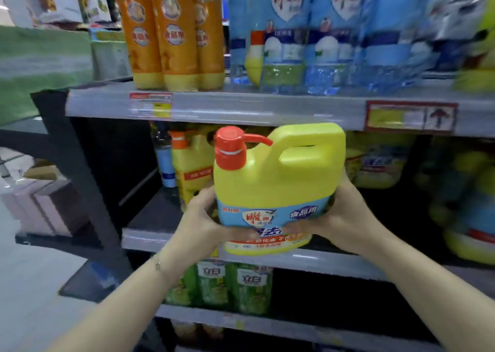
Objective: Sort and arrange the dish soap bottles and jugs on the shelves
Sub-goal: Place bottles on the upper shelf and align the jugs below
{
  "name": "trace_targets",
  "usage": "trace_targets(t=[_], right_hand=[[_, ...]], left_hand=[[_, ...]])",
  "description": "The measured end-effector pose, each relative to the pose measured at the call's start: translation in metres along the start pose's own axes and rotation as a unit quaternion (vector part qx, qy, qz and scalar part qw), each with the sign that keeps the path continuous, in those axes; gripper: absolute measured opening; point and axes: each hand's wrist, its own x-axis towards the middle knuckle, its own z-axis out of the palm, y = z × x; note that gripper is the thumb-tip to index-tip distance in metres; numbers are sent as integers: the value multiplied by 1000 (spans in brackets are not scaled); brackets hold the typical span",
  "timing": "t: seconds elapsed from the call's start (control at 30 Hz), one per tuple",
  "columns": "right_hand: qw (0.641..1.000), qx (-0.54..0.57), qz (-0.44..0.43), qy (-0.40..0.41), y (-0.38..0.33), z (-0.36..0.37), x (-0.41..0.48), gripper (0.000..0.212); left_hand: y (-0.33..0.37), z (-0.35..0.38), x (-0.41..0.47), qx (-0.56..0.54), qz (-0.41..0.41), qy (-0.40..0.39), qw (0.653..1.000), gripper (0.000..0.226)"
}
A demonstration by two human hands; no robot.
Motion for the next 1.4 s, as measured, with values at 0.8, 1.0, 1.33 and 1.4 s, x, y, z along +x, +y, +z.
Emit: trace_targets(t=[0.8,1.0,1.33,1.4], right_hand=[[899,-323,87,281,130,-140,-32,68],[922,-288,177,189,143,-140,-28,76],[937,-283,147,144,149,-150,-20,58],[940,-295,104,133,144,-140,-12,47]], left_hand=[[-56,260,131,35,10,2,999,66],[-57,308,151,196,-21,96,976,78],[-60,278,126,195,46,47,979,38],[-63,254,102,210,68,63,973,41]])
